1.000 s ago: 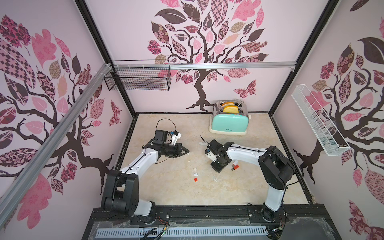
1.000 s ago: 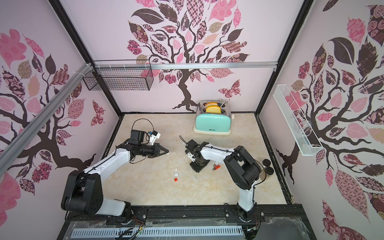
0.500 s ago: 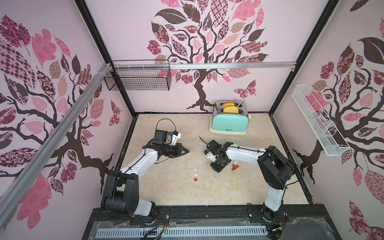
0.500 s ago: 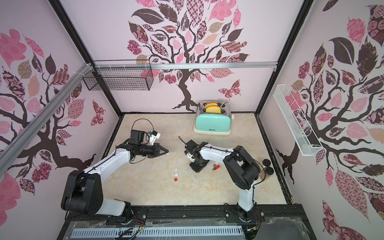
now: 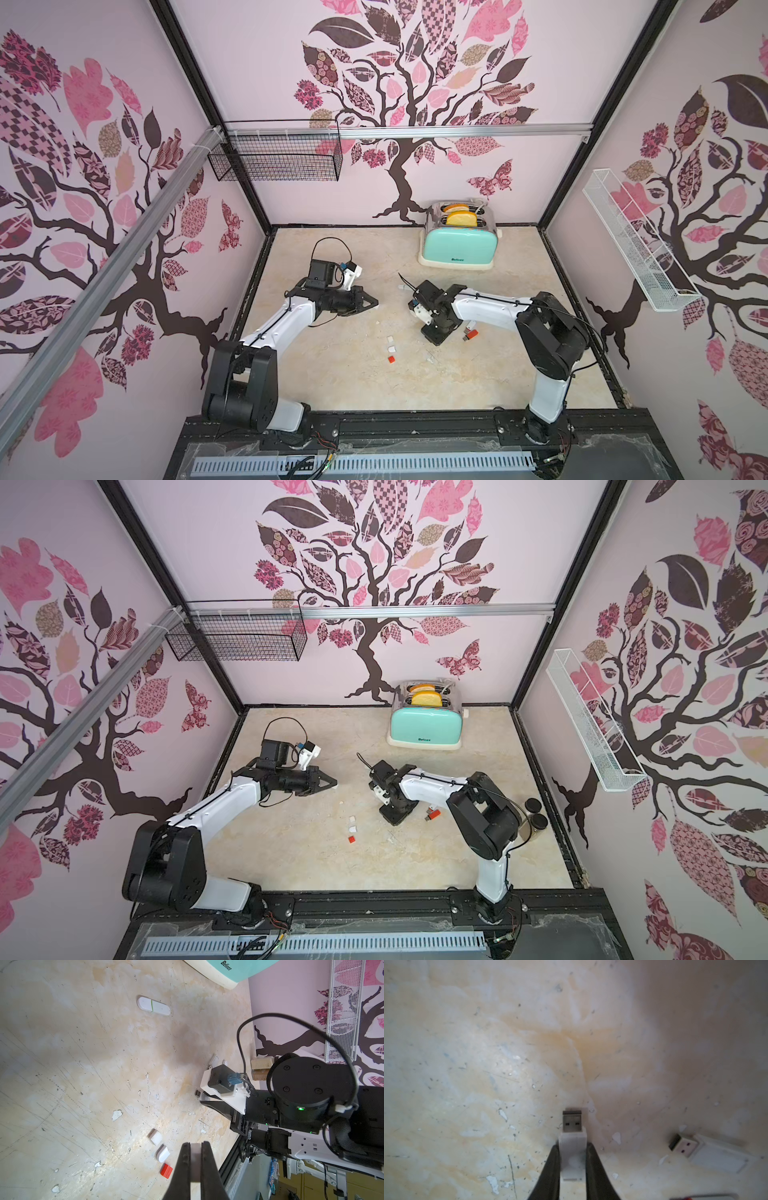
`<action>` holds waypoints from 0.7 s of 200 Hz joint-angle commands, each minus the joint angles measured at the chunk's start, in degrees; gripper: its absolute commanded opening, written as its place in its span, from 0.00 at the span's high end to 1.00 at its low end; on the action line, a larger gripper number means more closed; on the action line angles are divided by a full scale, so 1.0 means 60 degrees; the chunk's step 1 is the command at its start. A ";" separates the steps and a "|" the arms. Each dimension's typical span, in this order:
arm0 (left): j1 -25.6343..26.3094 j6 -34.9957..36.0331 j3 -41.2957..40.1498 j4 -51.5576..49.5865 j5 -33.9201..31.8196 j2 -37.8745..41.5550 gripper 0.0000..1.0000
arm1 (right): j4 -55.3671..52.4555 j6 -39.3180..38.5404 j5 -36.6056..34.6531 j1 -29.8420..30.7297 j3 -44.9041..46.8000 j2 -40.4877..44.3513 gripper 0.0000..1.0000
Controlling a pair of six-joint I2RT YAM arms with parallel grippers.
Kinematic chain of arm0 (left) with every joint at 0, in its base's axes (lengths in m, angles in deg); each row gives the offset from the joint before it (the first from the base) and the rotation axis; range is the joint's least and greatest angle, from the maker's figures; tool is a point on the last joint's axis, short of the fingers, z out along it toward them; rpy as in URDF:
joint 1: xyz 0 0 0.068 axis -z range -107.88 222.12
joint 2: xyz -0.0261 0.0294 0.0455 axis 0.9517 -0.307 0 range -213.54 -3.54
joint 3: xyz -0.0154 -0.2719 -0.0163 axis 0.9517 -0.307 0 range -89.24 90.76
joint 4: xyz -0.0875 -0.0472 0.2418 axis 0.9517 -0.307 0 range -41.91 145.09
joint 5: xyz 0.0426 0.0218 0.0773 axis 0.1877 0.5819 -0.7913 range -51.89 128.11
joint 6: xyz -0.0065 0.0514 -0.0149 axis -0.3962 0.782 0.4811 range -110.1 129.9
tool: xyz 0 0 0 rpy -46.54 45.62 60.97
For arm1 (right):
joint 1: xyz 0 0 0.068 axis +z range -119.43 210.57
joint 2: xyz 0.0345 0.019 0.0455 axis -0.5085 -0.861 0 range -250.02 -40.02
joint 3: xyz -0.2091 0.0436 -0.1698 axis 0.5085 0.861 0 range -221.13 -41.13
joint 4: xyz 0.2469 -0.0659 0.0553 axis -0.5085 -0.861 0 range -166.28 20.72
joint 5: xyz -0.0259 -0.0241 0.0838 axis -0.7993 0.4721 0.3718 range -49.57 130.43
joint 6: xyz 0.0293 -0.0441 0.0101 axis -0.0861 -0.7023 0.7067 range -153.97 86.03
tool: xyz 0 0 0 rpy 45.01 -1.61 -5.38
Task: Close the usb drive cover
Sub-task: Pick up the USB drive from the center of the board.
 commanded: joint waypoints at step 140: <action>0.0868 -0.0686 0.0323 0.0377 0.0730 -0.0989 1.00 | 0.2229 0.0765 0.2397 0.0307 0.0631 0.2420 0.98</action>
